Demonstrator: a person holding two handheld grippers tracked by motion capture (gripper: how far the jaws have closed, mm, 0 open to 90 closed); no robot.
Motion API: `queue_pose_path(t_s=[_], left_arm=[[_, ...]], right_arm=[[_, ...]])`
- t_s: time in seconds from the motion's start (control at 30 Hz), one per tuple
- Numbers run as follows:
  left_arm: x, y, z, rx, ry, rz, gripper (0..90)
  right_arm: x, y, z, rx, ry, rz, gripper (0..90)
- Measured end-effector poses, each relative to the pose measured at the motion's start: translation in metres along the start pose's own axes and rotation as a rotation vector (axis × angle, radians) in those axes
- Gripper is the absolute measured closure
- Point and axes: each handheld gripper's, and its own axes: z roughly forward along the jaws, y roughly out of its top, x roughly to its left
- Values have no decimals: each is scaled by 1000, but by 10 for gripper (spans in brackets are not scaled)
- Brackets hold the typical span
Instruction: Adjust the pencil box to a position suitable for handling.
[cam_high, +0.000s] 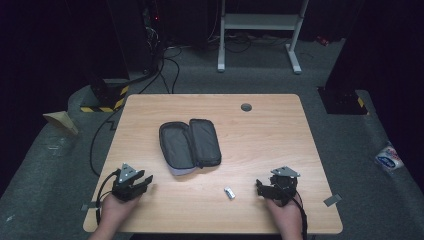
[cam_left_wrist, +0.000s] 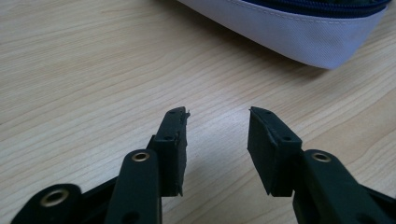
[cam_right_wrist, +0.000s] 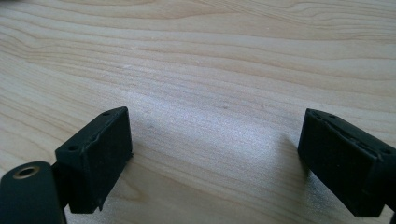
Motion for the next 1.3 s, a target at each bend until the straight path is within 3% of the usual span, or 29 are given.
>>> queue_pose_path(t_s=[0.23,0.47,1.0,1.3], left_arm=[[-6,4,4,-4,-26,19,639],[-11,12,3,-46,-77,27,645],[-22,34,-1,-138,-138,27,568],[-37,44,3,-160,-161,66,533]], right_arm=[[0,0,0,0,5,-3,104],[0,0,0,-1,7,-6,107],[0,0,0,-1,7,-6,107],[0,0,0,-3,9,-12,110]])
